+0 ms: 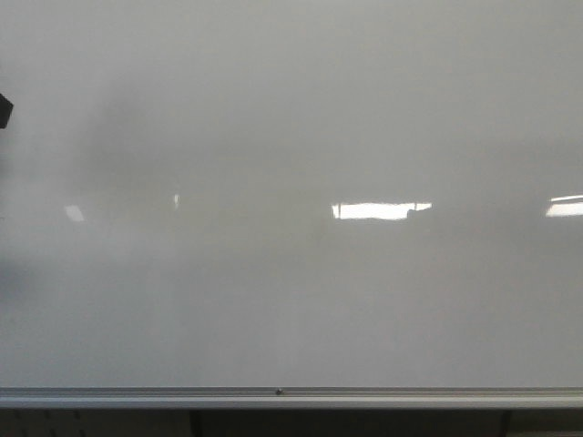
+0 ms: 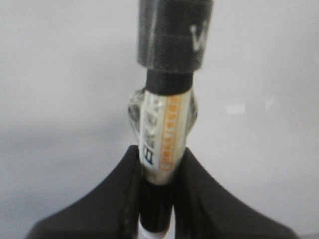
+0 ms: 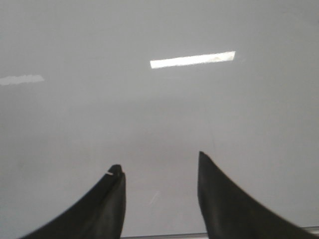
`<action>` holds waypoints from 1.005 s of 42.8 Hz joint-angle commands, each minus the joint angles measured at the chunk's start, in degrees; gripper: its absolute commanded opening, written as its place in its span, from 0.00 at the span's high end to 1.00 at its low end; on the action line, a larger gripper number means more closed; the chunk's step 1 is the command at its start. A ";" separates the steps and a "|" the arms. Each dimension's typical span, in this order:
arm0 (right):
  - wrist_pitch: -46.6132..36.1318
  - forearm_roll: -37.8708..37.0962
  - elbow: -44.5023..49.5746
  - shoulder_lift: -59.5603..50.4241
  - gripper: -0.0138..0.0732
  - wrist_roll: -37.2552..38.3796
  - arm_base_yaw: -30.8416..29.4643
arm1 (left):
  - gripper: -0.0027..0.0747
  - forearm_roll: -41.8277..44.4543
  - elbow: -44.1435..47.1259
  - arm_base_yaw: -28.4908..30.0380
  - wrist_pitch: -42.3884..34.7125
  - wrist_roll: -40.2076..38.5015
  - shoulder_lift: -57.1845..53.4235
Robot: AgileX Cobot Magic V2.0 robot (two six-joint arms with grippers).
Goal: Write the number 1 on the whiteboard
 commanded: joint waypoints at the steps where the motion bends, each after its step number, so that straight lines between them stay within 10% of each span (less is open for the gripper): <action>1: -1.35 1.77 -4.14 2.82 0.41 -0.46 -0.03 | 0.99 0.81 -4.09 -3.78 8.13 4.95 -3.91; 13: 7.08 6.13 -13.98 17.14 0.41 -5.27 0.02 | 0.99 -19.03 -11.03 -11.64 27.37 26.77 -4.20; 22: 15.81 31.37 -21.09 27.84 0.41 -28.31 0.02 | 0.99 -35.15 -12.98 -11.89 42.47 46.52 -4.20; 33: 39.28 58.90 -29.55 41.10 0.31 -50.92 0.02 | 0.99 -43.77 -13.01 -12.87 54.66 54.42 -4.20; 43: 51.70 61.48 -37.58 51.71 0.28 -52.46 4.00 | 0.99 -43.77 -14.21 -18.79 59.57 55.10 -2.98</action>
